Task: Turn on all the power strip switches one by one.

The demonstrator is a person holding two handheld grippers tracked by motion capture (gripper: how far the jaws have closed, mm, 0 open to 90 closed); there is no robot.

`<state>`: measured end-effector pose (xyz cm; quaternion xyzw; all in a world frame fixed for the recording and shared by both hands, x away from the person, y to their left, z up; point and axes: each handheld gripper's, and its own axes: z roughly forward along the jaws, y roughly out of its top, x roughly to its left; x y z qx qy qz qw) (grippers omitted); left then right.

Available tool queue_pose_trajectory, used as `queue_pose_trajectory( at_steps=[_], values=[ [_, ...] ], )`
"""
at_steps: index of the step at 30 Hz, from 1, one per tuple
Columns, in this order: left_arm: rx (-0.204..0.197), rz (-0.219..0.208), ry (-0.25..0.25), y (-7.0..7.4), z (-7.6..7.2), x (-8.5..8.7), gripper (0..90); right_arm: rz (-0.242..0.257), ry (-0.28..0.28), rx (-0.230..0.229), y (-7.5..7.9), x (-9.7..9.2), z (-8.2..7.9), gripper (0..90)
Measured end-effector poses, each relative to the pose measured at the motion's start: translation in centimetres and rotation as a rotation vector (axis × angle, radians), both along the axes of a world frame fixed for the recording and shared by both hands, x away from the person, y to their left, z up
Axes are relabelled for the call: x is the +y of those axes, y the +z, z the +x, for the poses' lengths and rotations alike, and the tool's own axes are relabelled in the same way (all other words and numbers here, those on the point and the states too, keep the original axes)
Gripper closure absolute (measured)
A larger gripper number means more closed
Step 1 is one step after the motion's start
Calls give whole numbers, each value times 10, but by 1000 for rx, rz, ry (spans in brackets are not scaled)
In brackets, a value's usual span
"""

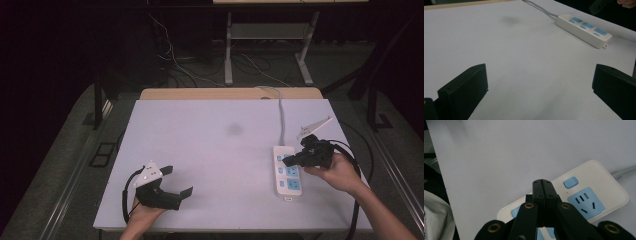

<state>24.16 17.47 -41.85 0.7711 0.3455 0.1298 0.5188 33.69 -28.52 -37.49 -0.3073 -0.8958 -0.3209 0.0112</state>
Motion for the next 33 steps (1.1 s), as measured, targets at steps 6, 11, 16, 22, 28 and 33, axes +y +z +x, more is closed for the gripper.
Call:
queue_pose_trajectory(
  at_steps=[6, 11, 16, 22, 28, 33],
  values=[
    [0, 1, -2, 0, 0, 0, 0, -7, 1, 11, -6, 0, 4, 900],
    [0, 1, -1, 0, 0, 0, 0, -8, 2, 17, -12, 1, 5, 900],
    [0, 3, -3, 0, 0, 0, 0, -11, 2, 26, -17, 3, 7, 900],
    [1, 2, -2, 0, 0, 0, 0, -16, 9, 33, -23, 5, 9, 900],
    [1, 1, -3, 0, 0, 0, 0, -23, 9, 41, -26, 9, 9, 900],
    [1, 1, -2, 0, 0, 0, 0, -57, 16, 46, -30, 13, 9, 900]
  ],
)
